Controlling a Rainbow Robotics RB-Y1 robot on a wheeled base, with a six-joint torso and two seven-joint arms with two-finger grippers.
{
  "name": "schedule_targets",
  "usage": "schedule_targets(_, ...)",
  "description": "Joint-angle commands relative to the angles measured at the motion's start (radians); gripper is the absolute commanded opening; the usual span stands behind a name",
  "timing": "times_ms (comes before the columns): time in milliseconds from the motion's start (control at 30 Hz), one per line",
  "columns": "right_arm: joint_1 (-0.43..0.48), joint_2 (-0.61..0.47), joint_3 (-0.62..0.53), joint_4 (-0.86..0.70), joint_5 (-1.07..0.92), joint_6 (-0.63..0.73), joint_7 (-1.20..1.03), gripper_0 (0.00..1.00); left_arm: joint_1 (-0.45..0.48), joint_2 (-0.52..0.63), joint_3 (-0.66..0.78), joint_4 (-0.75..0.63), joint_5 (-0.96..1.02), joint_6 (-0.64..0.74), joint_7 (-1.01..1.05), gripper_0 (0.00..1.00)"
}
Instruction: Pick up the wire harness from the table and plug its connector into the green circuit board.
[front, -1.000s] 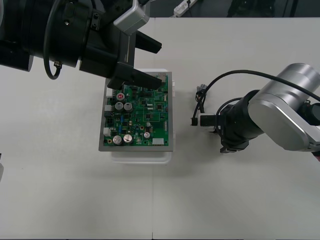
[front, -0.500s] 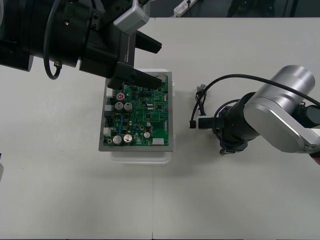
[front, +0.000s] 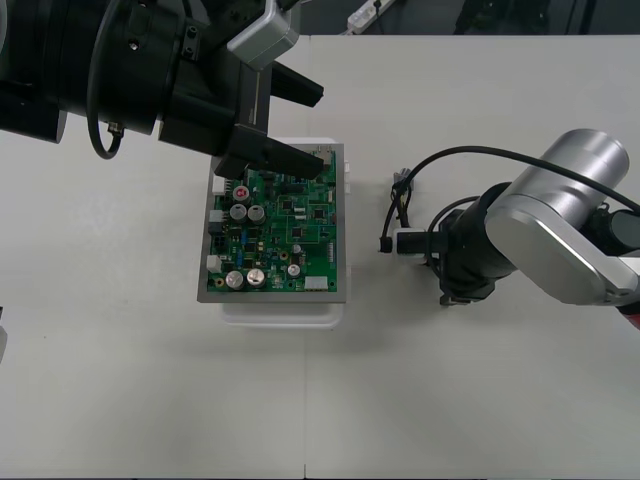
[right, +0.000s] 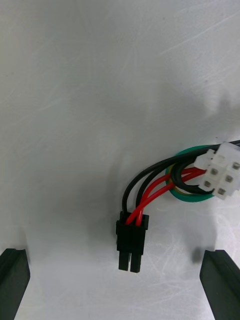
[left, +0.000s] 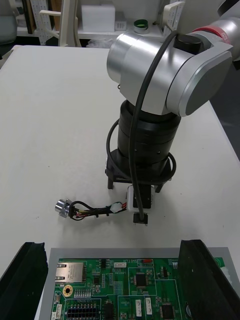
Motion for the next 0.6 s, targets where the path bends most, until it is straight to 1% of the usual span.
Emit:
schedule_targets(33,-0.055,0.004,0.050,-0.010,0.023,-0.004,-0.034,1.00,-0.046,-0.020,-0.018,-0.034,0.012,0.054,-0.031,0.76)
schedule_targets(233,-0.054,0.002,0.050,-0.010,0.023,-0.004,-0.039,1.00,-0.046,-0.020,-0.018,-0.034,0.012,0.054,-0.031,0.76)
schedule_targets(600,-0.060,0.001,0.052,0.038,0.025,-0.004,-0.039,1.00,-0.046,-0.020,-0.018,-0.034,0.012,0.054,-0.031,0.76)
